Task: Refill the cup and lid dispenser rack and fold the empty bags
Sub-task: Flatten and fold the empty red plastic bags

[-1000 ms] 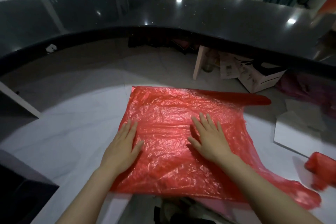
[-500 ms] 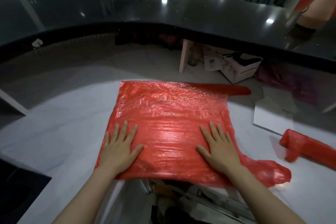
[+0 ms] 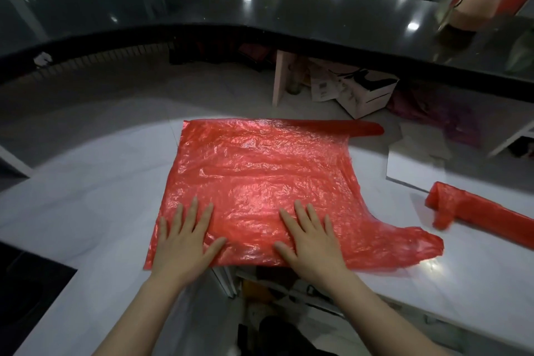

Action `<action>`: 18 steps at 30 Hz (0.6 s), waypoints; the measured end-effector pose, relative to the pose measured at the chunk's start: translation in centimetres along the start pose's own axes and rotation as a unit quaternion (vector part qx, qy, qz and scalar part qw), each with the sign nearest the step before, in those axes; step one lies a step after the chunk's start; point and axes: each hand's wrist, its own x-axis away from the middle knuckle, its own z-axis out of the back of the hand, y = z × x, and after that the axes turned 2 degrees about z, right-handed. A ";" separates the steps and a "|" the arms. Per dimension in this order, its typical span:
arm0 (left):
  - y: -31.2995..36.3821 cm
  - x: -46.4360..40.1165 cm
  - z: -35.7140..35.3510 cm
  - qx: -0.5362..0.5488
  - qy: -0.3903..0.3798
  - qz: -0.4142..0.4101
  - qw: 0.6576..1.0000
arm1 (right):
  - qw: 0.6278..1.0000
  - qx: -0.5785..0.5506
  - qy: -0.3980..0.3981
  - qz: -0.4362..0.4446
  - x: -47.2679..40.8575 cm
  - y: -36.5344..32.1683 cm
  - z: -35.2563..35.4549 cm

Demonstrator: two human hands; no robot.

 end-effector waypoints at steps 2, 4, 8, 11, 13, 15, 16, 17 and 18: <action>-0.2 -0.2 -0.4 -0.005 0.004 0.002 1.000 | 1.000 0.017 0.010 -0.003 0.4 1.1 -0.4; -0.2 -0.4 -0.5 -0.003 0.006 -0.003 1.000 | 1.000 0.027 0.011 -0.006 0.6 2.4 -0.3; -0.3 -0.6 -0.2 -0.003 0.005 -0.011 1.000 | 0.999 0.022 0.018 -0.020 1.1 4.7 0.0; -0.3 -0.5 -0.1 -0.002 0.002 -0.017 1.000 | 0.998 0.010 0.031 -0.047 2.1 6.9 0.3; -0.4 -0.4 0.1 0.000 0.000 -0.018 1.000 | 0.997 0.007 0.042 -0.066 2.9 8.4 0.4; -0.4 -0.4 0.2 -0.001 0.000 -0.019 1.000 | 0.995 0.003 0.051 -0.082 3.8 9.9 0.5; -0.3 -0.4 0.2 -0.002 0.000 -0.019 1.000 | 0.995 -0.001 0.053 -0.089 4.2 10.5 0.5; -0.3 -0.4 0.1 -0.003 0.001 -0.018 1.000 | 0.994 -0.006 0.055 -0.094 4.5 11.0 0.5; -0.3 -0.4 0.1 -0.002 0.001 -0.018 1.000 | 0.994 -0.010 0.059 -0.097 4.8 11.4 0.5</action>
